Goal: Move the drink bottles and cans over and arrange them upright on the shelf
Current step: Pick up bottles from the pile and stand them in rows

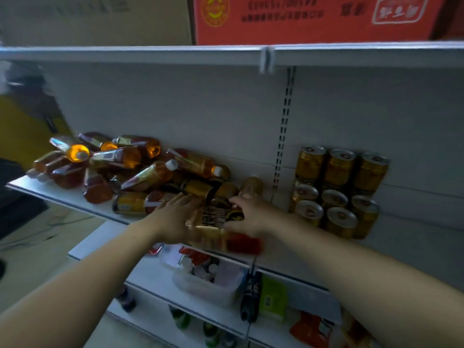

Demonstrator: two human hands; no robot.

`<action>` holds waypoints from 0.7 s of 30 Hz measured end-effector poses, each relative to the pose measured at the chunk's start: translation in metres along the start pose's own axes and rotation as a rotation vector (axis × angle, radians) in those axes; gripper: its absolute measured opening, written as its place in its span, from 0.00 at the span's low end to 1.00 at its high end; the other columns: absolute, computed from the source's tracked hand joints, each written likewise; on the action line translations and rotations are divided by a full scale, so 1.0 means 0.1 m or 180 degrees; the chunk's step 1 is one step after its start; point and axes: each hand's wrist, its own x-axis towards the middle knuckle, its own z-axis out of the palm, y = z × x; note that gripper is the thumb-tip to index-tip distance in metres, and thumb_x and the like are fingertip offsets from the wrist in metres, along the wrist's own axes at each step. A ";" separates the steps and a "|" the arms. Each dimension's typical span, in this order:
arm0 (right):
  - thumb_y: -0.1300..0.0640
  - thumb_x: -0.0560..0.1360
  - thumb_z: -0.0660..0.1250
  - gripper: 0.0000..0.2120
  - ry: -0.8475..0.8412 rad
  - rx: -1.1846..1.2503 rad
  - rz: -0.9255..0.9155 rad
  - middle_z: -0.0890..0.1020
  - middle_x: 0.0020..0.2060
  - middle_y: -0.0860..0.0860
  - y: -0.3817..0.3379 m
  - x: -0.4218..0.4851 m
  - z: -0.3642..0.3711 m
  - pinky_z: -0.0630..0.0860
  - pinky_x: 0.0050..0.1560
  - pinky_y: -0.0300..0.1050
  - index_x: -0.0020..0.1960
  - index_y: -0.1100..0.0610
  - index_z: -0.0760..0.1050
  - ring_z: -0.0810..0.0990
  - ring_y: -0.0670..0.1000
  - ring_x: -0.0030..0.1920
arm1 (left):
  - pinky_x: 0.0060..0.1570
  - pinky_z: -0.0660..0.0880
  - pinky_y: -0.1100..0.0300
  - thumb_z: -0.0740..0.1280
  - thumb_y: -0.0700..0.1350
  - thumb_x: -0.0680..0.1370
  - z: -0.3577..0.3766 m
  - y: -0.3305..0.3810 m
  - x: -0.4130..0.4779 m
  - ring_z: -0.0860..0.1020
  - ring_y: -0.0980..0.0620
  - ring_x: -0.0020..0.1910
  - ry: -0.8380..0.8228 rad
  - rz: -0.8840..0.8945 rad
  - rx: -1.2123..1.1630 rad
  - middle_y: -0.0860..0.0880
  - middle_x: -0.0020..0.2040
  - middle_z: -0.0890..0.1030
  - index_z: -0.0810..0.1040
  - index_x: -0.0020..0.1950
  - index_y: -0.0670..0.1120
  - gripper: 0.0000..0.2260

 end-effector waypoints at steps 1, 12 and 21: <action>0.29 0.69 0.64 0.44 -0.0077 -0.0177 -0.0013 0.63 0.72 0.55 -0.10 0.05 0.07 0.65 0.66 0.49 0.76 0.50 0.57 0.62 0.57 0.71 | 0.73 0.46 0.42 0.64 0.70 0.65 0.03 -0.15 -0.03 0.43 0.49 0.76 0.0013 -0.0032 -0.0018 0.52 0.78 0.47 0.47 0.76 0.58 0.46; 0.27 0.63 0.67 0.56 0.0065 -0.0688 0.0191 0.56 0.77 0.52 -0.60 0.23 0.41 0.56 0.70 0.56 0.78 0.49 0.43 0.55 0.56 0.75 | 0.72 0.45 0.43 0.69 0.49 0.73 0.25 -0.88 -0.08 0.41 0.49 0.76 0.0266 -0.0135 0.0171 0.51 0.78 0.42 0.43 0.76 0.55 0.42; 0.25 0.56 0.67 0.56 0.1427 0.0555 0.0539 0.65 0.72 0.51 -0.37 -0.13 0.35 0.65 0.66 0.51 0.76 0.41 0.49 0.66 0.55 0.69 | 0.71 0.52 0.42 0.69 0.55 0.72 0.22 -1.05 0.14 0.52 0.43 0.74 0.1092 -0.0337 -0.0070 0.46 0.75 0.57 0.57 0.75 0.52 0.35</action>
